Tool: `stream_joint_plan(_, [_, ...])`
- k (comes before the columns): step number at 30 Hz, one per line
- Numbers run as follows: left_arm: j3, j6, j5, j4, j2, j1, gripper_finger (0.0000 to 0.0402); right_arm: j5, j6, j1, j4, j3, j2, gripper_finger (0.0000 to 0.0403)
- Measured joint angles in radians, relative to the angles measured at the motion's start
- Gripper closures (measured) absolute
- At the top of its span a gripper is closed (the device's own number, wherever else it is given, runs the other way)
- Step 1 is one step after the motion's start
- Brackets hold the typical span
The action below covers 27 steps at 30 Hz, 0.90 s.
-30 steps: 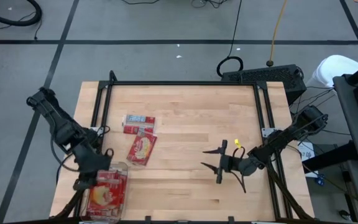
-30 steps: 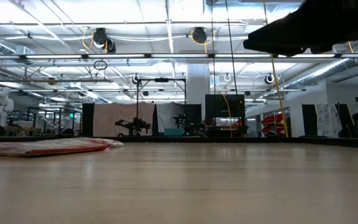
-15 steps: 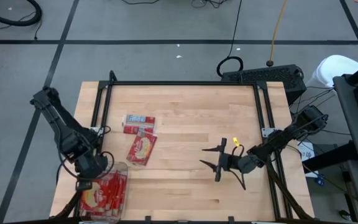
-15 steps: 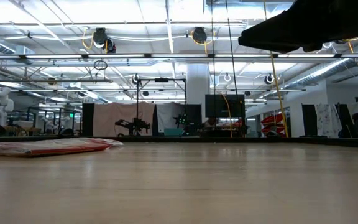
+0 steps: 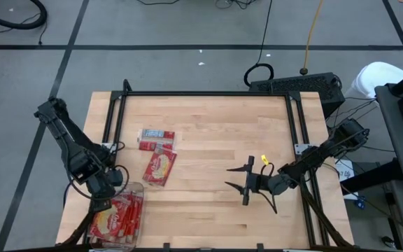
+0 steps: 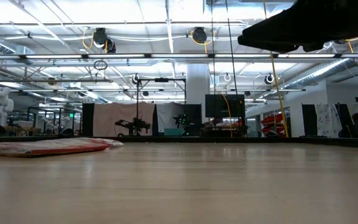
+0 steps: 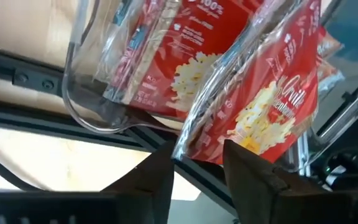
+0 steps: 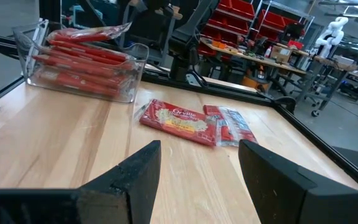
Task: Sort popcorn bags into baskets
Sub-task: Put the popcorn bag into the transparent bin
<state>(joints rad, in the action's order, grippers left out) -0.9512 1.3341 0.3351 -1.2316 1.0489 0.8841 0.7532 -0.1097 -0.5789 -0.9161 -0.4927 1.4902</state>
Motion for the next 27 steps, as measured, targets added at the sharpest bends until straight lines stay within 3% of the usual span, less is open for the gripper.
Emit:
stream_joint_plan(5, [0.0, 0.069, 0.02, 0.001, 0.0, 0.0, 0.0242, 0.0, 0.001, 0.0, 0.0, 0.0, 0.0, 0.0195])
stream_joint_plan(11, [0.0, 0.148, 0.109, -0.029, 0.0, 0.0, 0.0255, 0.0, 0.001, 0.0, 0.0, 0.0, 0.0, 0.0195])
stream_joint_plan(15, [0.001, 0.162, 0.084, 0.076, 0.0, 0.018, 0.0285, 0.0, 0.005, 0.0, 0.001, 0.0, 0.0, 0.0195])
stream_joint_plan(18, [0.001, 0.151, -0.006, 0.198, 0.007, 0.05, 0.0318, 0.0, 0.022, 0.0, 0.012, 0.0, 0.0, 0.0195])
stream_joint_plan(24, [0.001, 0.141, -0.04, 0.178, 0.083, 0.089, 0.0388, 0.0, 0.023, 0.0, 0.021, 0.0, 0.0, 0.0195])
stream_joint_plan(27, [0.001, 0.141, -0.041, 0.201, 0.137, 0.102, 0.0394, -0.007, 0.043, 0.0, 0.022, 0.0, 0.0, 0.0195])
